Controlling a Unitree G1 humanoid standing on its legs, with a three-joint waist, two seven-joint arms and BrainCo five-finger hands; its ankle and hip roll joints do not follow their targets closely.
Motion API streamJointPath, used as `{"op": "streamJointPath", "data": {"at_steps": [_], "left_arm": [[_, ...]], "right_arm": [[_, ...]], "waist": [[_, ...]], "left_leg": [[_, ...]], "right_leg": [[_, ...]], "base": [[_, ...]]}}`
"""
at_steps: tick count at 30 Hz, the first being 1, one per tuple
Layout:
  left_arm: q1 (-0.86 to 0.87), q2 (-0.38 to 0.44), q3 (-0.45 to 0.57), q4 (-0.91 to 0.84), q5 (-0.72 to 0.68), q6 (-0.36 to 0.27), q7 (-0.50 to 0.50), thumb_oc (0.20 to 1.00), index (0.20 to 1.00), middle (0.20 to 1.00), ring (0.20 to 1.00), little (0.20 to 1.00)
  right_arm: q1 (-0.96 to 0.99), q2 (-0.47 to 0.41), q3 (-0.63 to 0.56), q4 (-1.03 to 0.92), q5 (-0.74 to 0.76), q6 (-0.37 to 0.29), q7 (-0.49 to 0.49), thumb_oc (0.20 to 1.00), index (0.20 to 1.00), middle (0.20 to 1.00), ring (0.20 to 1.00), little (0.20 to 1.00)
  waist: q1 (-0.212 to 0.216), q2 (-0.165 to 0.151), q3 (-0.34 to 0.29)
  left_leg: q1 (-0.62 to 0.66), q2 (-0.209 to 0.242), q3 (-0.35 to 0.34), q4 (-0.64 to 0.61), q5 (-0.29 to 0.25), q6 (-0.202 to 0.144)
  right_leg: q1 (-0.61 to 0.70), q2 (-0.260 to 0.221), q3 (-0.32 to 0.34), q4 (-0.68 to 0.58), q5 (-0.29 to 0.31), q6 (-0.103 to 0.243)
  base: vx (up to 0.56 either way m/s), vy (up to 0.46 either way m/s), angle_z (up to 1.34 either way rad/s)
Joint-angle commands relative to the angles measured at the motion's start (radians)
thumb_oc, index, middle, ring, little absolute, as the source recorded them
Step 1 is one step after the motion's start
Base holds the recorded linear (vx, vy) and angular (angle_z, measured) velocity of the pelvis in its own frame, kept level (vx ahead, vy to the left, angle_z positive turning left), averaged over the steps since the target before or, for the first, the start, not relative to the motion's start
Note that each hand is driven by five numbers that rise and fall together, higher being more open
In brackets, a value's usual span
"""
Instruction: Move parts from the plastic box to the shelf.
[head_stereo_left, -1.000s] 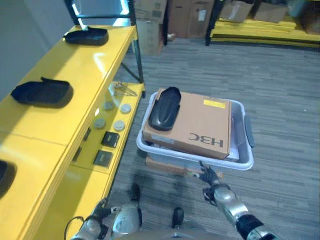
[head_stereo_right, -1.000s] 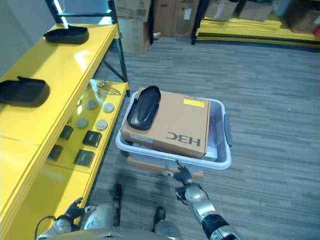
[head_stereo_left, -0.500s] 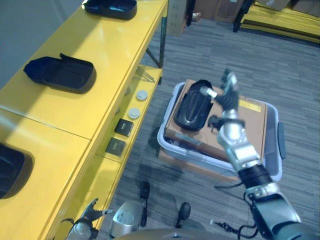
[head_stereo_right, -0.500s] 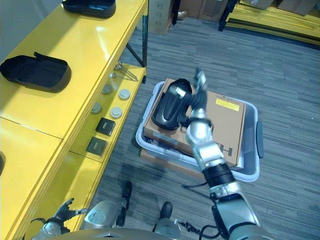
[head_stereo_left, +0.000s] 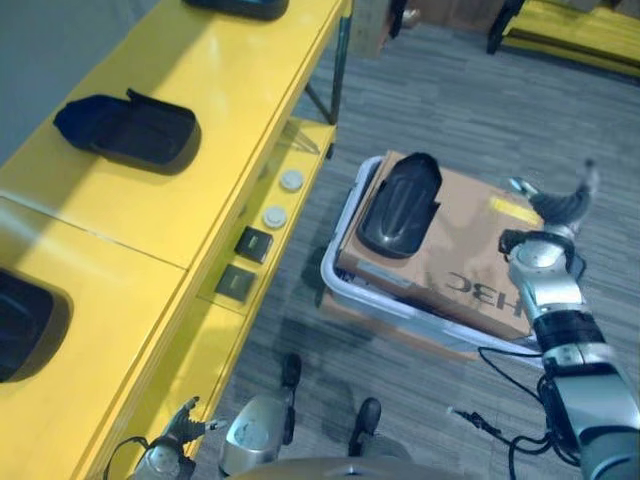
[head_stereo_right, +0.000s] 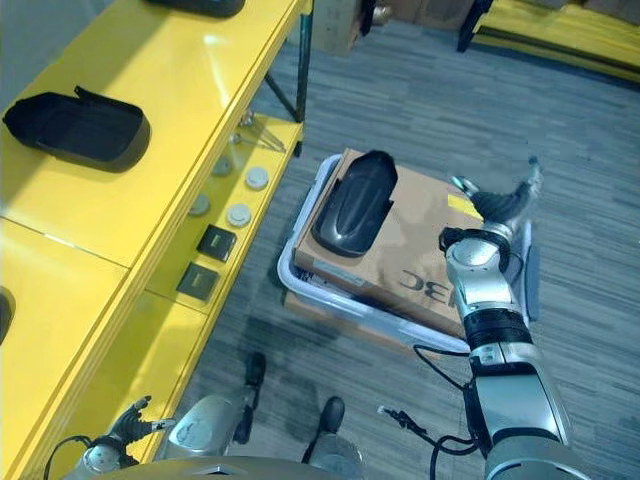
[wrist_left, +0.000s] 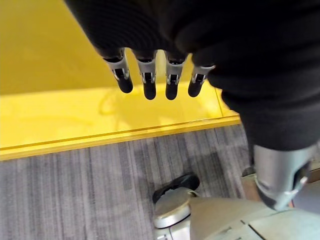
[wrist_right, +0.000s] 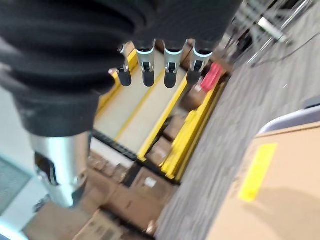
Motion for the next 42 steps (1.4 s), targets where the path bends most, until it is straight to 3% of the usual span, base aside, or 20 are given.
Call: {"op": "streamJointPath", "data": {"at_steps": [1, 7, 21, 32, 42], "left_arm": [[-0.046, 0.018, -0.057, 0.034, -0.060, -0.039, 0.018, 1.000, 1.000, 1.000, 1.000, 1.000], [-0.082, 0.014, -0.096, 0.030, -0.132, -0.075, 0.025, 1.000, 1.000, 1.000, 1.000, 1.000], [-0.054, 0.019, -0.091, 0.002, -0.167, -0.106, 0.009, 1.000, 1.000, 1.000, 1.000, 1.000], [-0.064, 0.015, -0.085, 0.003, -0.175, -0.098, 0.001, 1.000, 1.000, 1.000, 1.000, 1.000], [-0.085, 0.011, -0.096, 0.002, -0.199, -0.114, 0.009, 1.000, 1.000, 1.000, 1.000, 1.000]], "right_arm": [[-0.074, -0.099, 0.037, -0.001, 0.032, -0.093, -0.047, 1.000, 1.000, 1.000, 1.000, 1.000], [-0.180, -0.124, 0.111, 0.208, 0.129, -0.139, -0.030, 1.000, 1.000, 1.000, 1.000, 1.000], [-0.208, -0.086, 0.146, 0.249, 0.174, -0.137, 0.014, 1.000, 1.000, 1.000, 1.000, 1.000], [-0.224, -0.038, 0.213, 0.287, 0.139, -0.016, 0.079, 1.000, 1.000, 1.000, 1.000, 1.000], [-0.259, -0.016, 0.262, 0.353, 0.139, 0.033, 0.134, 1.000, 1.000, 1.000, 1.000, 1.000]], "waist": [[0.047, 0.039, -0.012], [0.070, 0.061, 0.055], [0.096, 0.069, 0.088], [0.108, 0.073, 0.099], [0.118, 0.076, 0.122]], "left_leg": [[0.000, 0.073, -0.019, 0.056, -0.129, -0.043], [-0.097, 0.053, -0.050, 0.102, -0.123, -0.042], [-0.118, 0.036, -0.065, 0.111, -0.132, -0.035], [-0.119, 0.029, -0.065, 0.101, -0.126, -0.035], [-0.149, 0.024, -0.068, 0.109, -0.118, -0.032]], "right_leg": [[-0.120, -0.055, -0.042, 0.135, -0.067, 0.028], [-0.213, -0.081, -0.048, 0.179, -0.060, 0.028], [-0.246, -0.092, -0.036, 0.200, -0.062, 0.036], [-0.245, -0.091, -0.027, 0.183, -0.052, 0.040], [-0.271, -0.090, -0.017, 0.189, -0.046, 0.040]], "base": [[-0.11, 0.053, 0.11], [-0.08, 0.080, 0.13], [0.01, 0.043, 0.03], [0.00, 0.009, 0.01], [-0.02, 0.003, 0.00]]}}
